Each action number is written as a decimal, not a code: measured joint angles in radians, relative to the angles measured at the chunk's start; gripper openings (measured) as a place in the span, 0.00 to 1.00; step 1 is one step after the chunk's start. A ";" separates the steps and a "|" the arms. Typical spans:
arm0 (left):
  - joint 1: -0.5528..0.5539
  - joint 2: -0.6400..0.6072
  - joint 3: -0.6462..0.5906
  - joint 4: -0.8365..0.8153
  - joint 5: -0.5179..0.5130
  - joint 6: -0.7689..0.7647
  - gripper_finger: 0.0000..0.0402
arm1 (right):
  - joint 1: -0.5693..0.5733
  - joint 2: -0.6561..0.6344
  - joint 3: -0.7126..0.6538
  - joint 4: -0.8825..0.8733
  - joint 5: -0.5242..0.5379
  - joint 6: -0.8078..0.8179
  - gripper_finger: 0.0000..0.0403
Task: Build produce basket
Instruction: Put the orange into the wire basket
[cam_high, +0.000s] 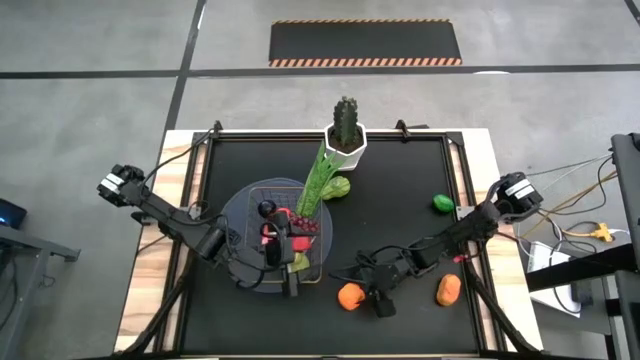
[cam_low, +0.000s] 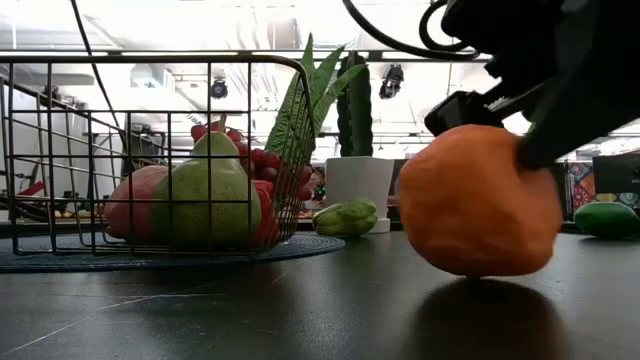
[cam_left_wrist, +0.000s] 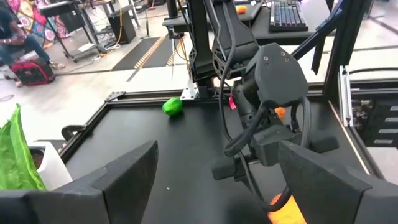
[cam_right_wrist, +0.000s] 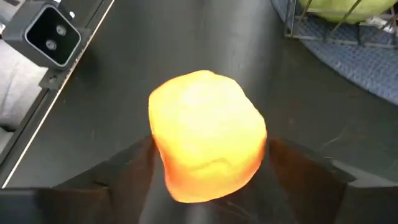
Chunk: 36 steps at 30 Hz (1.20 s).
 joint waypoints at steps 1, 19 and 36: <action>-0.001 0.000 -0.002 0.001 0.000 0.007 0.78 | 0.000 -0.001 0.000 0.002 0.003 -0.001 0.67; -0.035 -0.120 -0.252 0.274 -0.049 0.110 0.78 | 0.006 -0.103 0.000 0.040 0.013 -0.300 0.33; -0.034 -0.354 -0.607 0.821 -0.040 0.364 0.78 | -0.008 -0.099 0.015 0.594 0.510 -0.932 0.33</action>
